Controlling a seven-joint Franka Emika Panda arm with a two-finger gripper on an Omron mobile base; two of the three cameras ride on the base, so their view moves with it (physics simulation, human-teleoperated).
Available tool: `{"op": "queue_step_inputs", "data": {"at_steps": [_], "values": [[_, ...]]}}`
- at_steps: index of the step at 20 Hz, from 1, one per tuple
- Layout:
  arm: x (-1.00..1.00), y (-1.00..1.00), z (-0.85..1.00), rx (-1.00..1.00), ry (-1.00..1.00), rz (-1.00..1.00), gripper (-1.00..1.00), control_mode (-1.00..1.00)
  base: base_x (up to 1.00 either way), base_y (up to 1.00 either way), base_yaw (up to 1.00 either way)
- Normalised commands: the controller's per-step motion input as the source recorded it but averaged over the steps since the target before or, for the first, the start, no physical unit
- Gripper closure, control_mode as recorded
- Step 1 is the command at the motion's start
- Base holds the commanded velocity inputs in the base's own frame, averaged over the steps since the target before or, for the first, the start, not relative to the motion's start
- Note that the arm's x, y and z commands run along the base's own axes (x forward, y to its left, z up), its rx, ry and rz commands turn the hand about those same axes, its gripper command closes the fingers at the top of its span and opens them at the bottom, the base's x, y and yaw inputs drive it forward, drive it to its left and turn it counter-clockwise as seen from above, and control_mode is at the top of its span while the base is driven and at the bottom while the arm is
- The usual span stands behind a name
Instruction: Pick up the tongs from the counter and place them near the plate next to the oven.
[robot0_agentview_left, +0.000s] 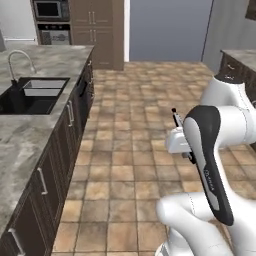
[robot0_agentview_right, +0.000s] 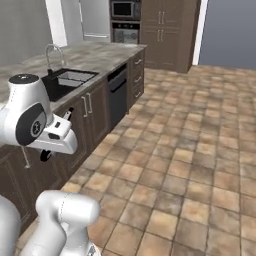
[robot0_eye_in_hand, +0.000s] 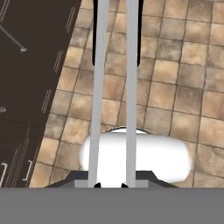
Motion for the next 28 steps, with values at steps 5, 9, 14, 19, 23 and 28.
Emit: {"op": "queue_step_inputs", "data": {"at_steps": [5, 9, 14, 19, 23, 28], "values": [[0.0, 0.0, 0.0, 0.0, 0.0, 0.0, 1.0, 1.0, 1.0, -0.77, 0.39], [0.0, 0.0, 0.0, 0.0, 0.0, 0.0, 1.0, 1.0, 1.0, -0.72, 0.44], [0.0, 0.0, 0.0, 0.0, 0.0, 0.0, 1.0, 1.0, 1.0, -0.82, 0.45], [0.0, 0.0, 0.0, 0.0, 0.0, 0.0, 1.0, 1.0, 1.0, -1.0, 0.29], [0.0, 0.0, 0.0, 0.0, 0.0, 0.0, 1.0, 1.0, 1.0, -1.0, 0.12], [0.0, 0.0, 0.0, 0.0, 0.0, 0.0, 1.0, 1.0, 1.0, -1.0, 0.0]]}}
